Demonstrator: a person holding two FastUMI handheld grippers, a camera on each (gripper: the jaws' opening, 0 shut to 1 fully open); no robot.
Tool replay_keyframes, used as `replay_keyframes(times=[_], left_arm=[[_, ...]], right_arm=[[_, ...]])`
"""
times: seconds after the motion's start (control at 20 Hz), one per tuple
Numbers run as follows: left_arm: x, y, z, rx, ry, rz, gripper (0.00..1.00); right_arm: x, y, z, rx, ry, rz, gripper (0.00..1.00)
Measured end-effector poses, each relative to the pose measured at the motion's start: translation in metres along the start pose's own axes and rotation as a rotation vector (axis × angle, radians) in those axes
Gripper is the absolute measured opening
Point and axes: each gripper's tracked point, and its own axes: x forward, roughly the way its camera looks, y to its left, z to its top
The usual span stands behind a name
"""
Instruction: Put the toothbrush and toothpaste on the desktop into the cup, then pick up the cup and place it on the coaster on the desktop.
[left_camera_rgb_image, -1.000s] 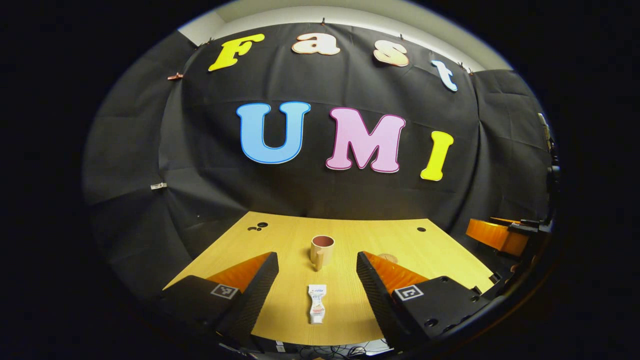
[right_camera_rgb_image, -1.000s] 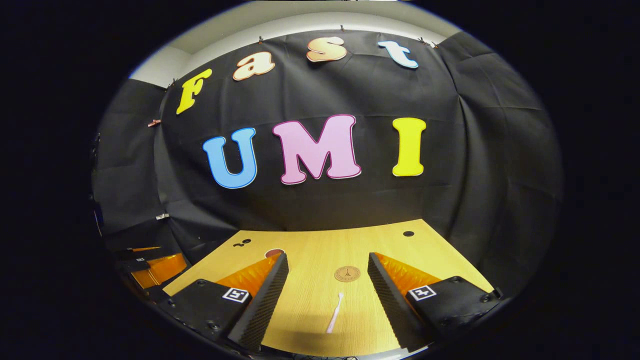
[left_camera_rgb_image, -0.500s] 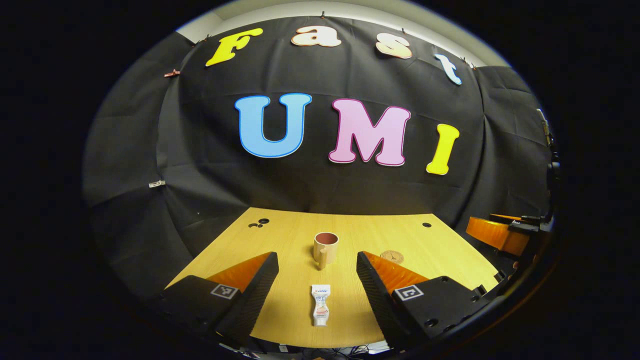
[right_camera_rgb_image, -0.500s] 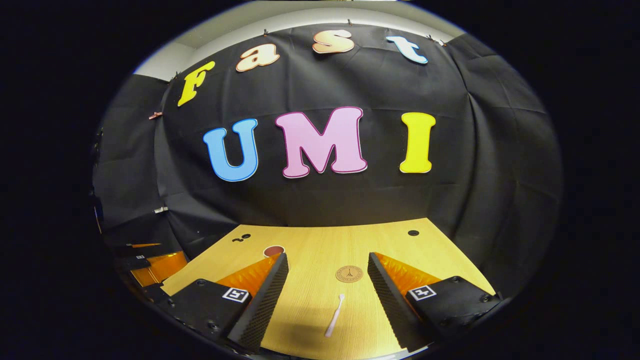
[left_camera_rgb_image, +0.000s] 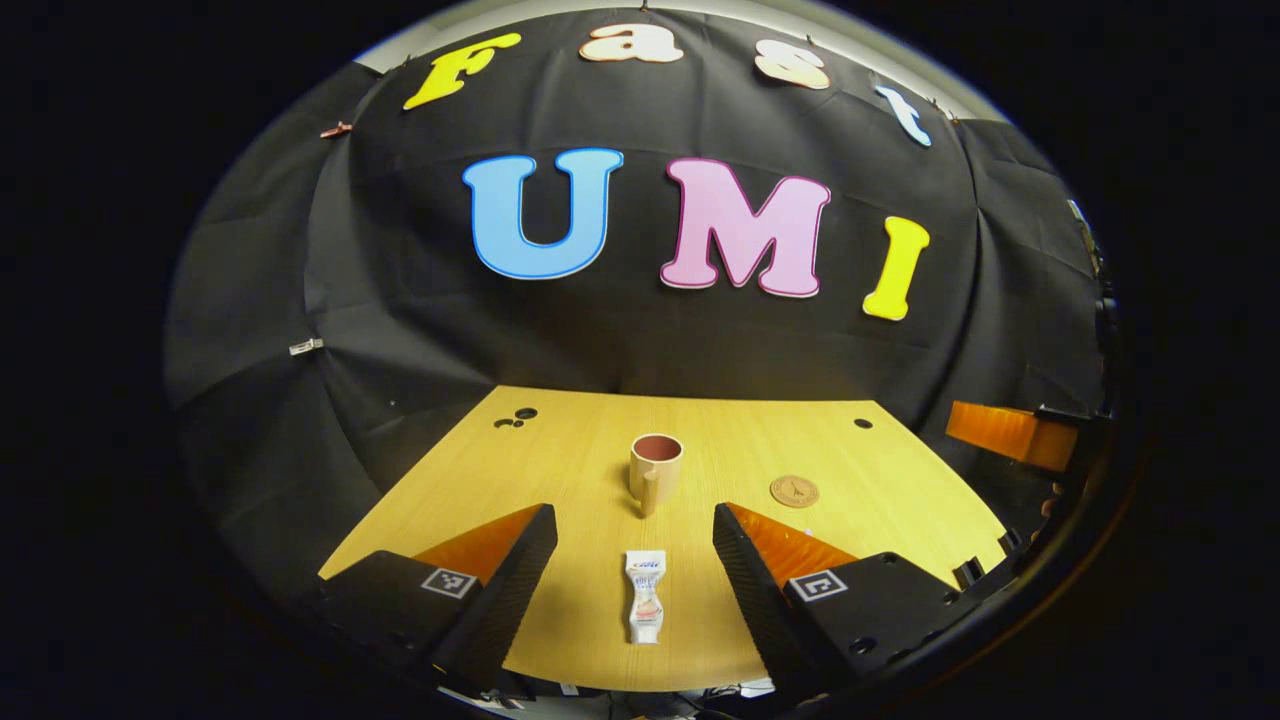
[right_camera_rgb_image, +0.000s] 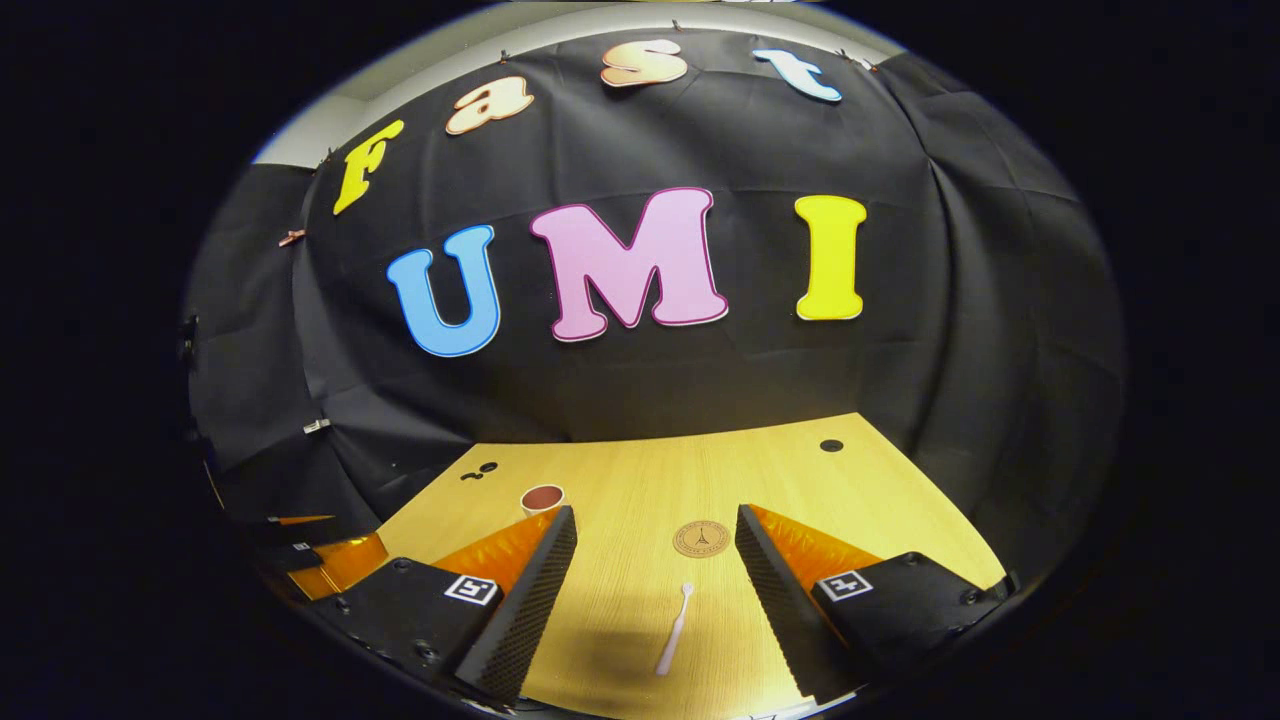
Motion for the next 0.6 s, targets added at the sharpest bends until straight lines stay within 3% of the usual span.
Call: replay_keyframes(times=[0.3, 0.4, 0.6], left_arm=[[0.036, 0.002, -0.044, 0.022, 0.117, 0.013, 0.98], [0.051, 0.009, -0.056, 0.046, 0.147, 0.051, 0.98], [0.080, 0.003, -0.087, 0.044, 0.253, 0.039, 0.98]], right_arm=[[0.018, -0.010, -0.007, 0.001, 0.044, 0.016, 0.98], [0.026, -0.013, -0.010, -0.004, 0.059, 0.027, 0.98], [0.042, -0.020, -0.022, -0.001, 0.109, 0.058, 0.98]])
